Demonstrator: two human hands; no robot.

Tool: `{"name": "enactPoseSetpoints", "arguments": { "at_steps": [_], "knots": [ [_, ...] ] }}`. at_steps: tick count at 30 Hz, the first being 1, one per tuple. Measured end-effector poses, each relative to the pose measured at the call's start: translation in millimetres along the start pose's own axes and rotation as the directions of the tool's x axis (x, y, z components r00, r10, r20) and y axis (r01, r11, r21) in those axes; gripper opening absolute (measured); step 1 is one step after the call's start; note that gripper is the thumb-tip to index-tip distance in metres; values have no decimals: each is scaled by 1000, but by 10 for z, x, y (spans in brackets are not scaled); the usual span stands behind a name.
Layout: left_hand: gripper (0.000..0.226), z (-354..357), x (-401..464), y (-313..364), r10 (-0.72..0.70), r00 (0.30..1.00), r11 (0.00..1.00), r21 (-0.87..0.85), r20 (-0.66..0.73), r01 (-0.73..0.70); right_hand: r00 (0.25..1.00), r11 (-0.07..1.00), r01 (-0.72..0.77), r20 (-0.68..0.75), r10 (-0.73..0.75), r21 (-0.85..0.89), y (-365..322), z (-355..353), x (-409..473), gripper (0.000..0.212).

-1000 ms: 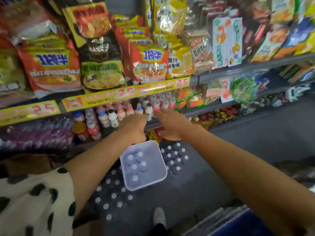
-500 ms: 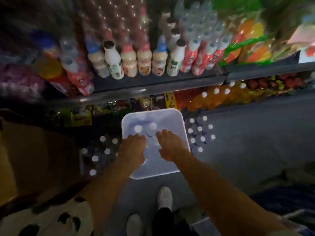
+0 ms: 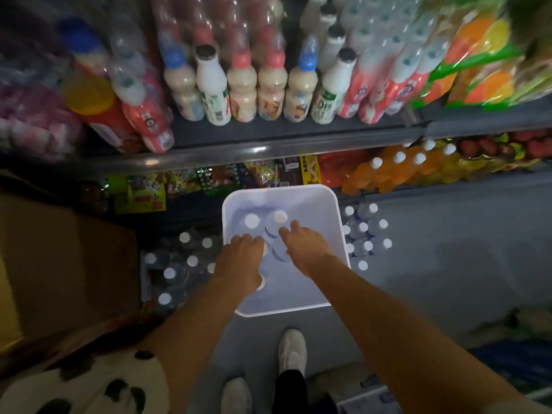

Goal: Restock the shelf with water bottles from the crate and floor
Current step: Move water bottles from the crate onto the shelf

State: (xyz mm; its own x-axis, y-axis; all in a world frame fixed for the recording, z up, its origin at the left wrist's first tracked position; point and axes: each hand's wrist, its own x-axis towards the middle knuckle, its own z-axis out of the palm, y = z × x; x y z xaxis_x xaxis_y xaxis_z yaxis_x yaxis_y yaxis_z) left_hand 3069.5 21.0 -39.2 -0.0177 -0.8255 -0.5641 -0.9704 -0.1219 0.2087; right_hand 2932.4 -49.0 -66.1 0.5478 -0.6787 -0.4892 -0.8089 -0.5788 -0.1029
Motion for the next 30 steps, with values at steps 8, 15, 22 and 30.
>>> {"name": "enactPoseSetpoints", "arguments": {
  "at_steps": [8, 15, 22, 30],
  "knots": [
    [86, -1058, -688, 191, 135, 987, 941, -299, -89, -156, 984, 992, 121, -136, -116, 23, -47, -2019, -1172, 36],
    [84, -2497, -1567, 559, 375, 877, 739, -473, -301, -479, 911, 961, 274, -311, -272, -37, -213, -4071, -2422, 29],
    [43, -3525, -2305, 916, 442, 782, 617, -483, -440, -621, 813, 911, 397, -417, -406, -114, -493, -5405, -3381, 23],
    [46, -4357, -3078, 1219, 357, 664, 645, -341, -657, -684, 764, 987, 123, -625, -161, -105, -763, -6259, -4119, 38]
  ]
}}
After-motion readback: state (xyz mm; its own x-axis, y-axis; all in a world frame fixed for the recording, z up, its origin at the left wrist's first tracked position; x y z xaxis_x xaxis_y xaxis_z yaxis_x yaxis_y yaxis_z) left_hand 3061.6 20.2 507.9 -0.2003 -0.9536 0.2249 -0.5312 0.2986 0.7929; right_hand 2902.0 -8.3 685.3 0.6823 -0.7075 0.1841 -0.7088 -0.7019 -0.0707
